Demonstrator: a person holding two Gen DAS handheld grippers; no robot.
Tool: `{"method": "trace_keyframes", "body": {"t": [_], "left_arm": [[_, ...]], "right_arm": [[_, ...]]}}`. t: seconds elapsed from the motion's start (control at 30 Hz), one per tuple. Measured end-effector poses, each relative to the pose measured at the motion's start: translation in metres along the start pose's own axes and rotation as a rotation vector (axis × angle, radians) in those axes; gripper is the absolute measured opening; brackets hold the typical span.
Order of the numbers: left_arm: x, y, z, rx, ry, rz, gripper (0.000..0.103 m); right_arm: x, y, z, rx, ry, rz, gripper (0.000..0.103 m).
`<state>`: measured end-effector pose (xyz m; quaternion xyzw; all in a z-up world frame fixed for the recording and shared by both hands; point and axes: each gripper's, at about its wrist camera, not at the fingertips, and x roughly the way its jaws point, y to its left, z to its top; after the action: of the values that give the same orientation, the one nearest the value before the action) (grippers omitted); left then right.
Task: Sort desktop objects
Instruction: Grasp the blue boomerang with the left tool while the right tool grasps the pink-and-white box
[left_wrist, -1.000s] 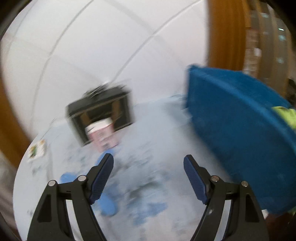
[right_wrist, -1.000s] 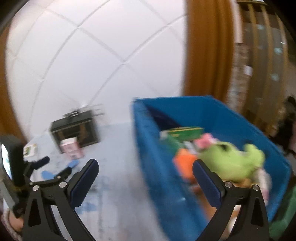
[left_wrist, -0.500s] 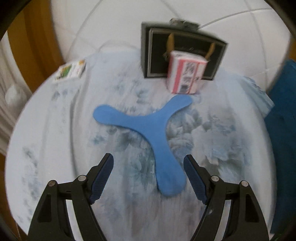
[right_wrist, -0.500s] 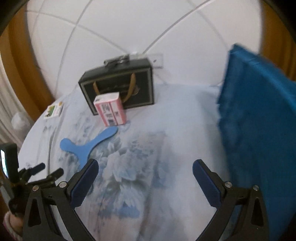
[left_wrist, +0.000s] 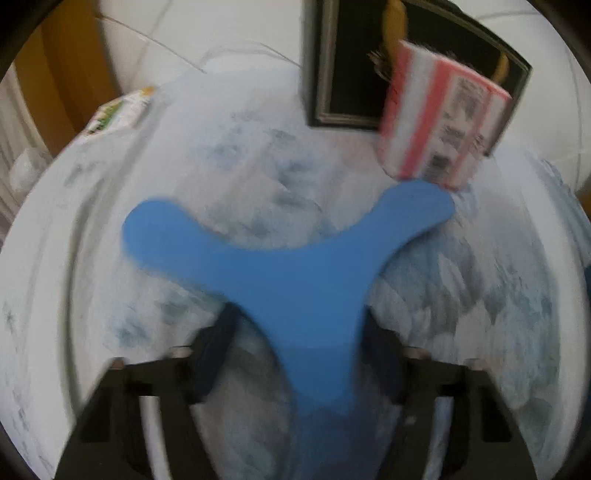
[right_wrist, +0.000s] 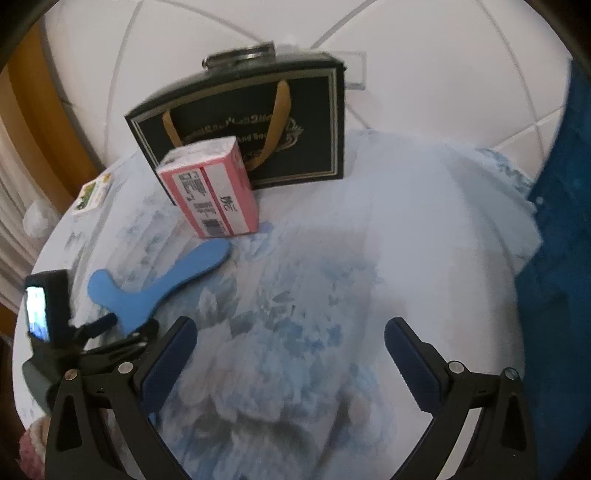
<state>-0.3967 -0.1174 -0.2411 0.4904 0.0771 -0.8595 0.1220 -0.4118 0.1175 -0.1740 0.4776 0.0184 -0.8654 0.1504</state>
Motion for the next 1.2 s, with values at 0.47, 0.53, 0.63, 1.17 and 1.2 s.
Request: {"method": "trace_keyframes", "body": {"t": [0.47,0.53,0.63,1.17,1.2], "left_arm": [[0.019,0.073,0.052,-0.107,-0.075,0.097,0.044],[0.028,0.075,0.057,-0.115,-0.062,0.107,0.044],[0.035,0.078,0.063,-0.129,-0.071,0.121,0.044],[-0.042,0.079,0.055,-0.102,-0.193,0.064,0.014],[-0.052,0.077,0.052,-0.094,-0.204,0.055,0.012]], "right_arm": [[0.080,0.071,0.061,-0.110,-0.038,0.107,0.103],[0.091,0.075,0.072,-0.099,-0.044,0.103,0.103],[0.104,0.082,0.084,-0.091,-0.055,0.106,0.103],[0.067,0.080,0.069,-0.099,-0.085,0.064,0.089],[0.057,0.080,0.066,-0.101,-0.092,0.068,0.089]]}}
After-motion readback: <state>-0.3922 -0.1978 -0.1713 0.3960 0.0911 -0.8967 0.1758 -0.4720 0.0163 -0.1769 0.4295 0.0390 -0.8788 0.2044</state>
